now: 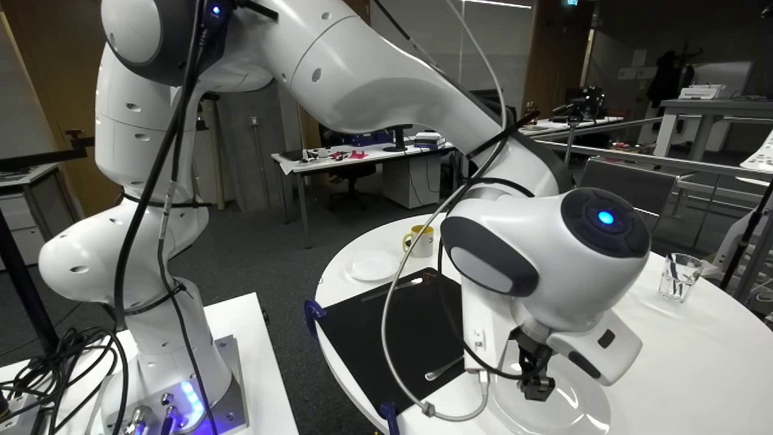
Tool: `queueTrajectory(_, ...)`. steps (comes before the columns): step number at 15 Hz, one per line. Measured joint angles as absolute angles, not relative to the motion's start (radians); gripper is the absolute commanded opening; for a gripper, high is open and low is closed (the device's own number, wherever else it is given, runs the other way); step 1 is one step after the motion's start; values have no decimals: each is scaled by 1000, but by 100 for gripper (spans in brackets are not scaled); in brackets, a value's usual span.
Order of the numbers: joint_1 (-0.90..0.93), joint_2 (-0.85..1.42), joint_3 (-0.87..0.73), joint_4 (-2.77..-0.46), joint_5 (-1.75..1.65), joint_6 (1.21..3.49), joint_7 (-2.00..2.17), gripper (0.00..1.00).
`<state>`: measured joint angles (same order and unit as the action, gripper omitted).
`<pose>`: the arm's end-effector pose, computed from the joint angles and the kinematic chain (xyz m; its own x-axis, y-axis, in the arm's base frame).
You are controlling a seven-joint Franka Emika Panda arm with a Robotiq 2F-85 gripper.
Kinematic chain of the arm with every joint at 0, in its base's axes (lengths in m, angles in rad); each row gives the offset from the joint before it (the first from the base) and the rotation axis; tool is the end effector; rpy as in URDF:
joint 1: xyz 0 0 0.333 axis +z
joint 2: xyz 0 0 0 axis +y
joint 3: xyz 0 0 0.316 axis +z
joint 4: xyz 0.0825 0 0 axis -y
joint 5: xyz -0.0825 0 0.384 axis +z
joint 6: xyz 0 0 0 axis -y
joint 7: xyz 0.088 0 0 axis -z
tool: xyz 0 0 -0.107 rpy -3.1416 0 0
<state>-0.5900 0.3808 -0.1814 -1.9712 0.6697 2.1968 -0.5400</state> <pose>0.4483 -0.4005 0.2720 0.7861 -0.6178 0.0164 -0.5477 -0.7088 -0.4445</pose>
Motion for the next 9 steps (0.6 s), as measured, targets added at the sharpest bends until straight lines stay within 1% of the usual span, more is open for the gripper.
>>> queueTrajectory(9, -692, 435, -201, -1970, 823, 2109, -690, 100)
